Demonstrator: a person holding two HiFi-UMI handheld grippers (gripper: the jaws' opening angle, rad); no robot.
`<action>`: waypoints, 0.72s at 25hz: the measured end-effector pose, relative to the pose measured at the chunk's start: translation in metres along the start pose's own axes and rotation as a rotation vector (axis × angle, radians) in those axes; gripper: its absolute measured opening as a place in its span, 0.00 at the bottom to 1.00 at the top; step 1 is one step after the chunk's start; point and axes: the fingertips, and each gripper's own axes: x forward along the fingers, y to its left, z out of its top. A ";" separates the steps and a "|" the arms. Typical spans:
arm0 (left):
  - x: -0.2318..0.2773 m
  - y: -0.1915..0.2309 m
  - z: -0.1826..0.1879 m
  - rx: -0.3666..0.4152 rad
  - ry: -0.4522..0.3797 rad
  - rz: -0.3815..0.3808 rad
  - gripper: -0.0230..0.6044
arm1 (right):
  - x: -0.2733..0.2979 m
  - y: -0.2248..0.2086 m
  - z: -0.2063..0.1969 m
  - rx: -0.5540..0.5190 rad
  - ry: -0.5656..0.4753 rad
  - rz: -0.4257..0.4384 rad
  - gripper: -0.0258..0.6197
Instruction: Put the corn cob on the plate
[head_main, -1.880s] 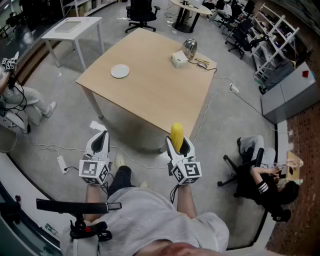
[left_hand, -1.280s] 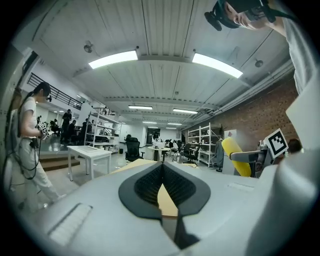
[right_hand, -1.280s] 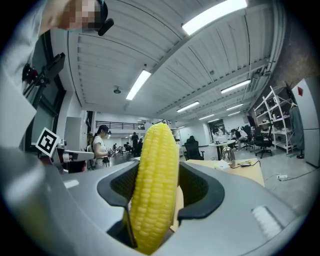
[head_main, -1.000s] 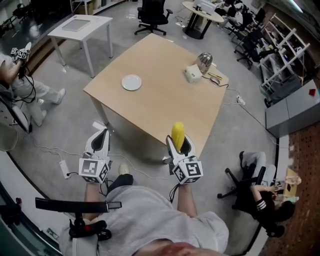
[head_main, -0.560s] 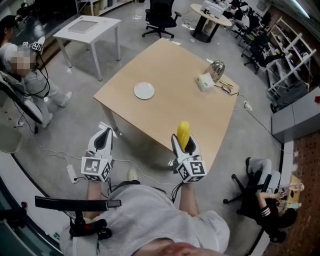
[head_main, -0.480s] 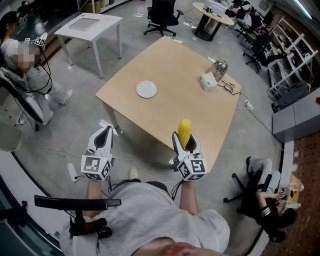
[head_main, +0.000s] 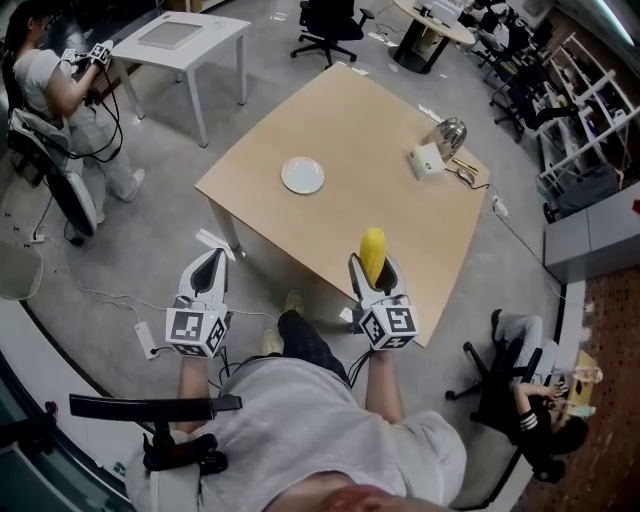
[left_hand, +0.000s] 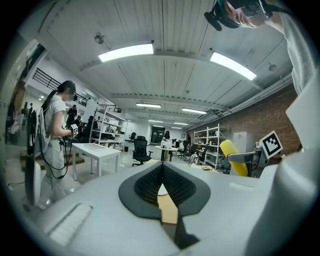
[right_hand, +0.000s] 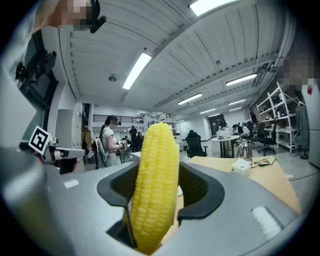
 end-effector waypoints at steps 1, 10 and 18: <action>0.003 0.003 0.000 -0.002 0.000 0.002 0.07 | 0.005 -0.001 -0.001 0.001 0.007 0.001 0.42; 0.038 0.029 0.006 0.004 0.000 0.042 0.07 | 0.065 -0.011 -0.008 -0.007 0.042 0.042 0.42; 0.078 0.058 0.011 0.003 0.015 0.078 0.07 | 0.140 -0.026 -0.029 -0.029 0.103 0.067 0.42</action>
